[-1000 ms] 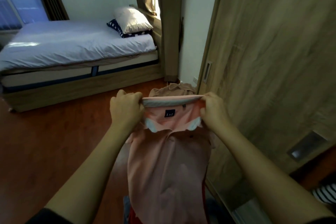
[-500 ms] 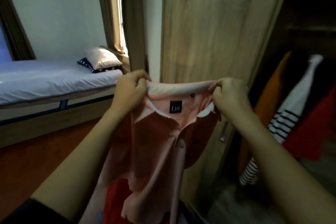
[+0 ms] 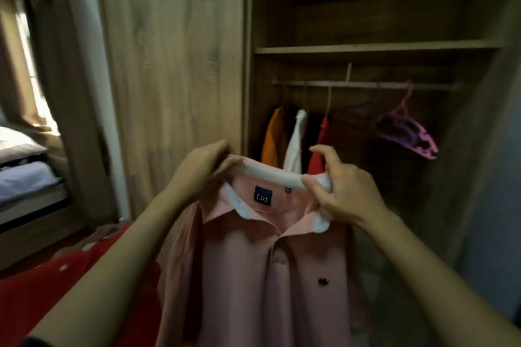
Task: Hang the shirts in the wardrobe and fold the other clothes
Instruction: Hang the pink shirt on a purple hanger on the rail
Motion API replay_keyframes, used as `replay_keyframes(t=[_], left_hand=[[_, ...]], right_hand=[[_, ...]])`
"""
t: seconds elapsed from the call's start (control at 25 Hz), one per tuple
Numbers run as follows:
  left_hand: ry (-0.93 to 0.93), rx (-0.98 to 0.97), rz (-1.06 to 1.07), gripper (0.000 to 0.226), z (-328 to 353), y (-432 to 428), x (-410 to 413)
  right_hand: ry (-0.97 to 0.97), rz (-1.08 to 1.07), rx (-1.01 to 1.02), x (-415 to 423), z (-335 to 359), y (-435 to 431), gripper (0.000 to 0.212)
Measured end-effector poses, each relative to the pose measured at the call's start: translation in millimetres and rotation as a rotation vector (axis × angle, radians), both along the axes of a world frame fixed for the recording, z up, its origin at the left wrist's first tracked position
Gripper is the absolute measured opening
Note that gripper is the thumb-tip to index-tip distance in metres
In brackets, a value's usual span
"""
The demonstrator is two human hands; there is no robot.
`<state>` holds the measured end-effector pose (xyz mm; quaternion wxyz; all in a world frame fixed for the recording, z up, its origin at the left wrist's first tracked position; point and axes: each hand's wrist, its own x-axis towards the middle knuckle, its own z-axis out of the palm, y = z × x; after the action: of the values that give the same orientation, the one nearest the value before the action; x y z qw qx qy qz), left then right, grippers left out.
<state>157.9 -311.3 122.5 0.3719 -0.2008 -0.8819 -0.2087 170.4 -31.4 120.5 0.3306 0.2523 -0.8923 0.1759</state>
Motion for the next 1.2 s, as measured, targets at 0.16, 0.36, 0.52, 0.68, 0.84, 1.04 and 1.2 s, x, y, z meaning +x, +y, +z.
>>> replay_keyframes(t=[0.16, 0.36, 0.52, 0.68, 0.84, 1.04, 1.2], left_hand=[[-0.006, 0.005, -0.167, 0.045, 9, 46, -53], [-0.17, 0.134, -0.466, 0.05, 33, 94, -116], [-0.342, 0.265, -0.492, 0.056, 41, 168, -186], [-0.523, 0.455, -0.55, 0.037, 41, 266, -258], [-0.743, 0.654, -0.508, 0.032, 41, 344, -320], [-0.975, 0.892, -0.529, 0.092, 26, 414, -395], [-0.958, 1.034, -0.622, 0.065, 33, 426, -389]], right_hand=[[0.03, -0.143, 0.046, -20, 10, 49, 0.035], [0.152, -0.199, -0.093, -40, 30, 81, 0.028], [0.134, -0.296, 0.05, -65, 45, 93, 0.039], [0.044, -0.397, 0.122, -94, 46, 108, 0.033], [-0.015, -0.47, 0.162, -119, 41, 134, 0.041], [-0.069, -0.513, 0.188, -135, 30, 153, 0.045], [-0.103, -0.518, 0.166, -143, 19, 162, 0.042]])
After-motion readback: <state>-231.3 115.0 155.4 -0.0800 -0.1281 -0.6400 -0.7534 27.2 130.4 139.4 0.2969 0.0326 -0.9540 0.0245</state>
